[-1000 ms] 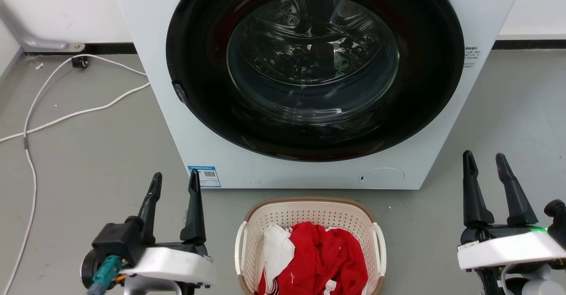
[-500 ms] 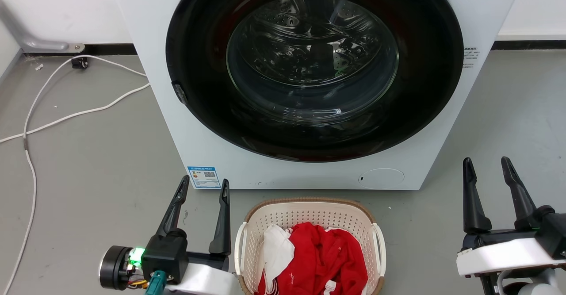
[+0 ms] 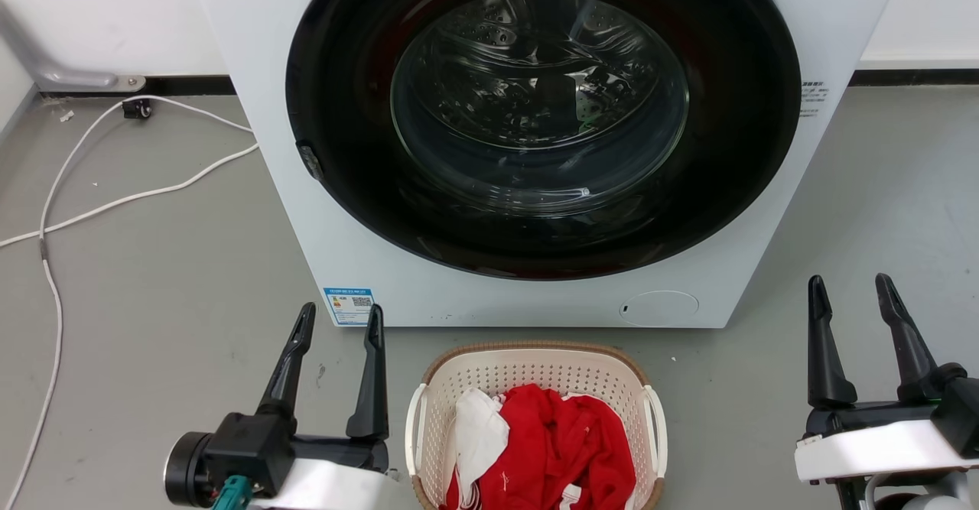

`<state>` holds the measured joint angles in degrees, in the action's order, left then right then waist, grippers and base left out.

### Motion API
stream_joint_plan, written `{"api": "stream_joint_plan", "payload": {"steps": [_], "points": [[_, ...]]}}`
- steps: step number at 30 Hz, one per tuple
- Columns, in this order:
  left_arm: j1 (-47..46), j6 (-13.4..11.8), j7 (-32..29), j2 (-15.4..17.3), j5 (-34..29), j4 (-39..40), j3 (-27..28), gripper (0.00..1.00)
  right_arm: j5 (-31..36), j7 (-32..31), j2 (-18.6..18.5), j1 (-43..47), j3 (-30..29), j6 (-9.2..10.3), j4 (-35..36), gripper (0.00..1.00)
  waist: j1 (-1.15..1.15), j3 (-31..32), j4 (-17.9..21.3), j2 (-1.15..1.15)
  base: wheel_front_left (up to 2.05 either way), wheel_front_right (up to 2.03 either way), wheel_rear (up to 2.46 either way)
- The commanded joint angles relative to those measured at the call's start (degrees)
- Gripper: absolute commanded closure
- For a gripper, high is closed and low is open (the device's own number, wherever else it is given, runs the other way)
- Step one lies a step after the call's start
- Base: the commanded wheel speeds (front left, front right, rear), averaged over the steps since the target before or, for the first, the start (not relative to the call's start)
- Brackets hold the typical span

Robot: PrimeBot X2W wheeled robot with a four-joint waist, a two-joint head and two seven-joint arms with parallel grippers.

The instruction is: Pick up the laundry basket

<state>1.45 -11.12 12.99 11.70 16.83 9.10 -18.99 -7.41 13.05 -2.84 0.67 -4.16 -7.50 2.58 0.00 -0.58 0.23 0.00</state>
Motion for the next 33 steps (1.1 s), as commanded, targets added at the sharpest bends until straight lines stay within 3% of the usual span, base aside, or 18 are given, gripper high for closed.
{"api": "stream_joint_plan", "payload": {"steps": [1, 8, 14, 19, 33], "points": [[0.71, 1.46, 0.47, -0.62, -0.98, 0.08, 1.16, 0.0, 1.27, 0.42, -0.08, 0.44, -0.03, 0.02, 0.32, 0.0, 0.0, -0.02, -0.03, 0.0, 0.0, 0.0, 0.0], [2.56, 9.08, 1.25, -5.13, -3.88, -2.13, 6.86, 0.0, 3.73, 1.18, -0.07, 0.61, -0.07, 0.02, 0.45, 0.0, 0.0, -0.07, -0.05, 0.0, 0.0, 0.0, 0.0], [3.3, 12.6, 1.9, -6.71, -10.0, -3.49, 8.13, 0.0, 6.2, 1.84, -0.06, 0.73, -0.02, 0.02, 0.53, 0.0, 0.0, -0.02, 0.01, 0.0, 0.0, 0.0, 0.0], [3.66, 13.53, 2.37, -7.59, -13.21, -3.35, 8.65, 0.0, 7.98, 2.28, -0.06, 0.76, 0.01, 0.02, 0.67, 0.0, 0.0, -0.03, -0.04, 0.0, 0.0, 0.0, 0.0], [4.17, 15.02, 2.23, -8.69, -12.21, -3.89, 10.91, 0.0, 6.05, 2.18, -0.06, 0.55, 0.1, 0.02, -0.21, 0.0, 0.0, -0.02, 0.1, 0.0, 0.0, 0.0, 0.0]]}}
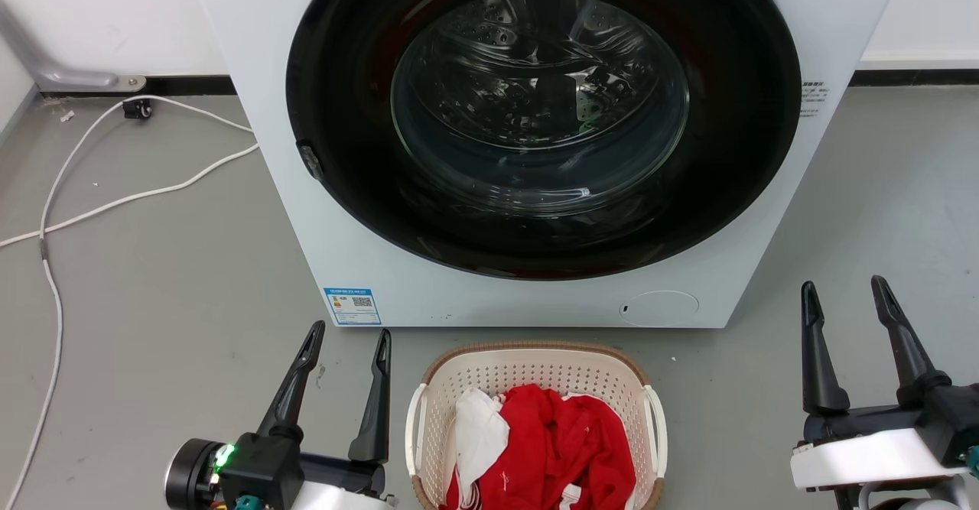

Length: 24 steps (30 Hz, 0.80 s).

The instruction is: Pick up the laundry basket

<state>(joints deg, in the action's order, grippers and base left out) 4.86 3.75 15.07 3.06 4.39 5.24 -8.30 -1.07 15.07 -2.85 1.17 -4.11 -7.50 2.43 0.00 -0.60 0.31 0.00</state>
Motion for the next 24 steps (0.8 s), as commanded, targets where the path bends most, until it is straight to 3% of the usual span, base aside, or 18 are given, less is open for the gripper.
{"api": "stream_joint_plan", "payload": {"steps": [1, 14, 24], "points": [[0.74, 0.24, 0.16, -0.08, 0.22, -0.05, 0.3, 0.0, -0.32, 0.15, -0.05, 0.07, 0.1, 0.02, -0.08, 0.0, 0.0, -0.01, 0.05, 0.0, 0.0, 0.0, 0.0], [-0.31, 0.42, 0.16, -0.18, -0.78, -1.05, -0.14, 0.0, 0.78, 0.15, -0.05, -0.7, 1.16, 0.02, -0.95, 0.0, 0.0, -2.52, 0.59, 0.0, 0.0, 0.0, 0.0], [-7.06, 1.39, 0.16, 0.12, -1.76, -5.43, 0.93, 0.0, 1.58, 0.15, -0.04, -7.56, 2.22, 0.02, -5.44, 0.0, 0.0, -15.38, 2.12, 0.0, 0.0, 0.0, 0.0]]}}
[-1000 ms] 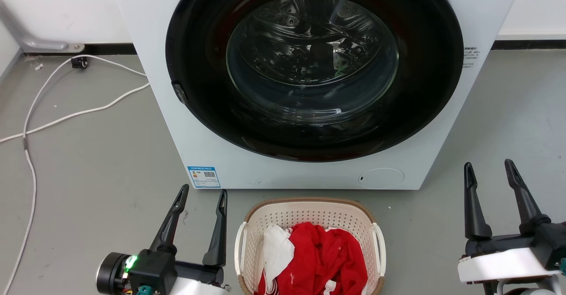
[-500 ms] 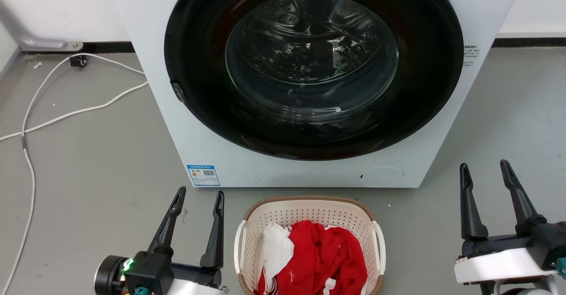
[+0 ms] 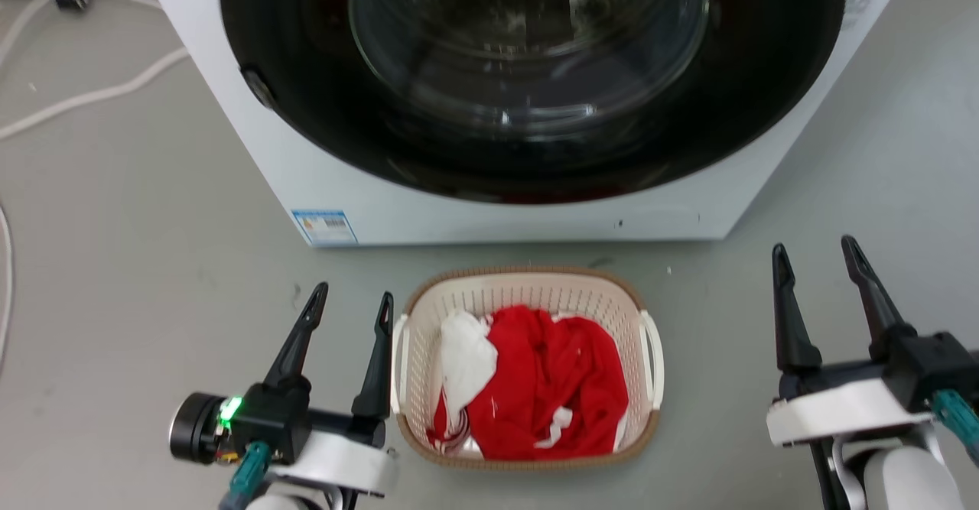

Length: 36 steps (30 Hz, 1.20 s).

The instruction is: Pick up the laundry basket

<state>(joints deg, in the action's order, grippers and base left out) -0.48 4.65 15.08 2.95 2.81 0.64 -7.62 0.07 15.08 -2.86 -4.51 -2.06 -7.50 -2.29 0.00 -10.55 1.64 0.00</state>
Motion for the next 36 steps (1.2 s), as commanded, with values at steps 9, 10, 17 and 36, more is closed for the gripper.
{"api": "stream_joint_plan", "payload": {"steps": [9, 10, 17, 36], "points": [[-13.83, 2.26, 0.15, 3.69, 0.46, -14.98, 0.58, 0.0, 0.15, -1.23, -0.02, -12.52, 0.85, 0.02, -10.28, 0.0, 0.0, -18.66, 1.62, 0.0, 0.0, 0.0, 0.0], [-15.63, 2.3, 0.15, 4.14, 0.73, -16.73, 0.46, 0.0, 0.47, -1.9, -0.01, -13.86, 0.98, 0.02, -11.75, 0.0, 0.0, -20.01, 1.66, 0.0, 0.0, 0.0, 0.0], [-25.42, 2.69, 0.15, 6.62, 2.51, -27.98, -0.47, 0.0, 0.92, -5.13, -0.02, -22.16, 0.31, 0.02, -22.23, 0.0, 0.0, -26.9, 1.17, 0.0, 0.0, 0.0, 0.0], [-45.5, 2.8, -1.36, 11.15, 17.33, -55.24, -19.65, 0.0, -3.3, -13.44, -0.05, -39.22, 3.5, 0.02, -47.93, 0.0, 0.0, -36.93, -0.78, 0.0, 0.0, 0.0, 0.0]]}}
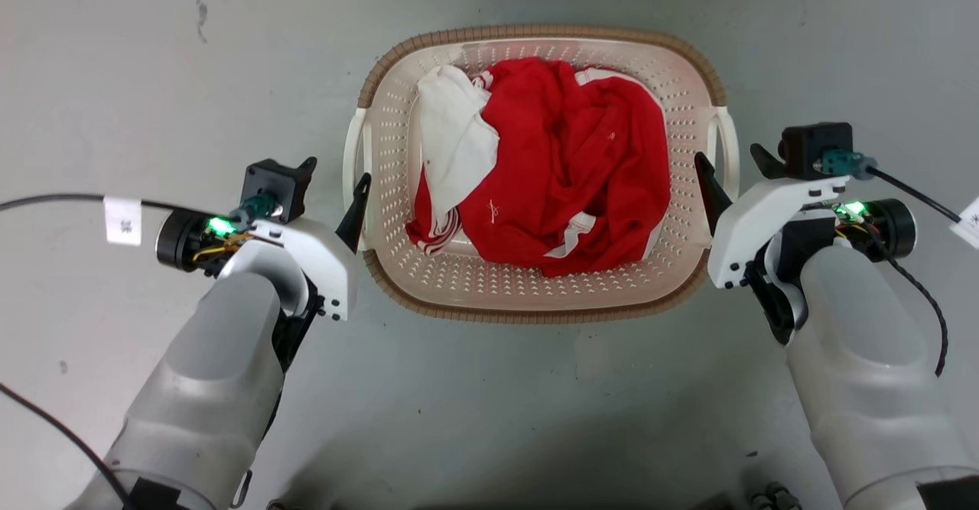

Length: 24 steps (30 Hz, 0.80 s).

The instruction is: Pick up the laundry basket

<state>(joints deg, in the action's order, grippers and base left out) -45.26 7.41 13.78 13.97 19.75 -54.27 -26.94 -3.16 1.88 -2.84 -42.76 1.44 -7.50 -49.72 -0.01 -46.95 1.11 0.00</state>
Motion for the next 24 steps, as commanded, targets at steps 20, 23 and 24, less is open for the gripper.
{"api": "stream_joint_plan", "payload": {"steps": [20, 23, 24], "points": [[-9.99, -0.03, -6.07, 3.93, 17.39, -3.77, -21.2, 0.0, 4.95, -8.25, -0.05, -12.78, 1.73, 0.02, -15.29, 0.0, 0.01, -4.63, -1.26, 0.0, 0.0, 0.0, 0.0], [-10.79, -0.03, -5.61, 4.46, 19.13, -3.73, -23.62, 0.0, 4.98, -8.33, -0.03, -13.22, 1.84, 0.02, -15.86, 0.0, 0.01, -4.7, -1.26, 0.0, 0.0, 0.0, 0.0], [-11.12, -0.03, -5.52, 4.52, 19.73, -3.83, -24.29, 0.0, 5.15, -8.34, -0.04, -13.34, 1.85, 0.02, -16.02, 0.0, 0.01, -4.71, -1.25, 0.0, 0.0, 0.0, 0.0]]}}
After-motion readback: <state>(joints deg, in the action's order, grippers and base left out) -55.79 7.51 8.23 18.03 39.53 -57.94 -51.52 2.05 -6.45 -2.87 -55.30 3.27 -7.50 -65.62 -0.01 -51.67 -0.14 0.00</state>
